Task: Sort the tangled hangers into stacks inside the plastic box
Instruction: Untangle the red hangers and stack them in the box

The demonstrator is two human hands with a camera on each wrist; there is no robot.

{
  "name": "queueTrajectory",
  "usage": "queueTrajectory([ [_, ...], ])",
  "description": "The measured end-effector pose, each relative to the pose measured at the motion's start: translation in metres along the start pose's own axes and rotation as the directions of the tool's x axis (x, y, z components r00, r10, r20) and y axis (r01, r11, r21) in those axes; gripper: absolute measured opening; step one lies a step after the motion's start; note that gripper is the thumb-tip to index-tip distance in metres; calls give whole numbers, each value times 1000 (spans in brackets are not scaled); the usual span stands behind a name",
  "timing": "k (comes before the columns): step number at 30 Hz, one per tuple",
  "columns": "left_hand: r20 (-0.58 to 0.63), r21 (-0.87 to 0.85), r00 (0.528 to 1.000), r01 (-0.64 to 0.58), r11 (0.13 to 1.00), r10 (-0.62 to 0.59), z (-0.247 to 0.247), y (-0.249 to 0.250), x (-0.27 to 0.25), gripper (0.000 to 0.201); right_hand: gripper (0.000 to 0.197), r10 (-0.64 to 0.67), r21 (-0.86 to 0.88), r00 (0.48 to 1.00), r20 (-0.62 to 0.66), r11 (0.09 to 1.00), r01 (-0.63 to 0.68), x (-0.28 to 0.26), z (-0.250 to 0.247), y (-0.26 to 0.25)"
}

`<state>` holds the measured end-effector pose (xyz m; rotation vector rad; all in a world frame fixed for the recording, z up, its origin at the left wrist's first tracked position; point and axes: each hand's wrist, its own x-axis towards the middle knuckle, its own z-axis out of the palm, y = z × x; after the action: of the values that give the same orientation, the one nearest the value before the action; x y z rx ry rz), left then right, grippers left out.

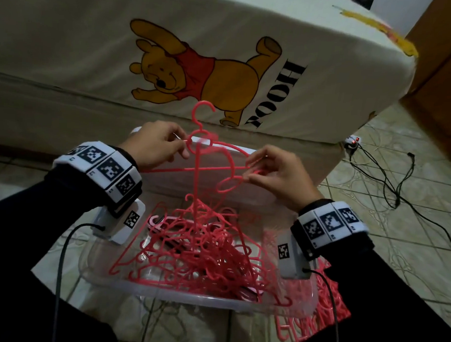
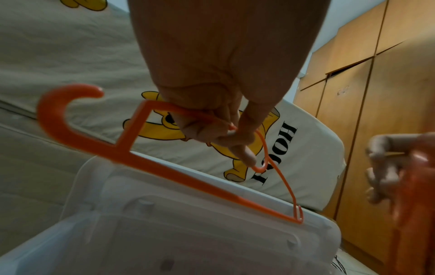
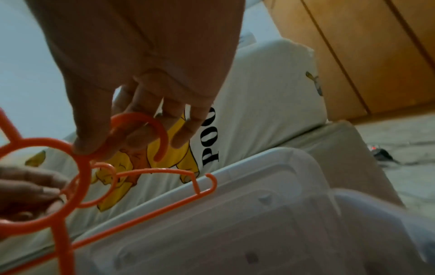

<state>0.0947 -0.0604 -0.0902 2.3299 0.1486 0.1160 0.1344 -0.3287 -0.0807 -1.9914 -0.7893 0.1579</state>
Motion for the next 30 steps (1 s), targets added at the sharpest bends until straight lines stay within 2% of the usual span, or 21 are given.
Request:
queueTrajectory([
  [3,14,33,1000,-16,999,15,-1,-2,1,13,18,59,57,998,-37,997,-56,1,4,2],
  [6,17,61,1000,-18,998,17,0,-3,1,15,25,178,31,980,88,983,-181,-1,13,15],
  [9,-11,47,1000,6,999,-5,-1,-3,2,15,21,213,-88,954,209,976,-199,-5,27,23],
  [11,-49,25,998,31,999,-30,-1,-1,2,13,17,218,-78,948,233,976,-205,-7,36,23],
  [15,-85,-6,994,70,998,-71,-4,1,2,15,19,140,0,981,134,990,-141,-3,32,12],
  [18,-106,-18,992,67,998,-68,-6,2,1,15,26,136,166,990,44,976,-141,2,8,1],
  [22,-112,-46,992,56,997,-61,-6,2,1,12,24,137,209,989,-51,970,-123,5,-17,-4],
  [28,-93,-26,995,43,999,-45,-3,-1,1,8,16,114,39,987,112,992,-119,1,-14,0],
  [30,-88,-5,996,25,1000,-25,-3,-1,1,9,15,94,-3,987,129,996,-94,0,-11,3],
])
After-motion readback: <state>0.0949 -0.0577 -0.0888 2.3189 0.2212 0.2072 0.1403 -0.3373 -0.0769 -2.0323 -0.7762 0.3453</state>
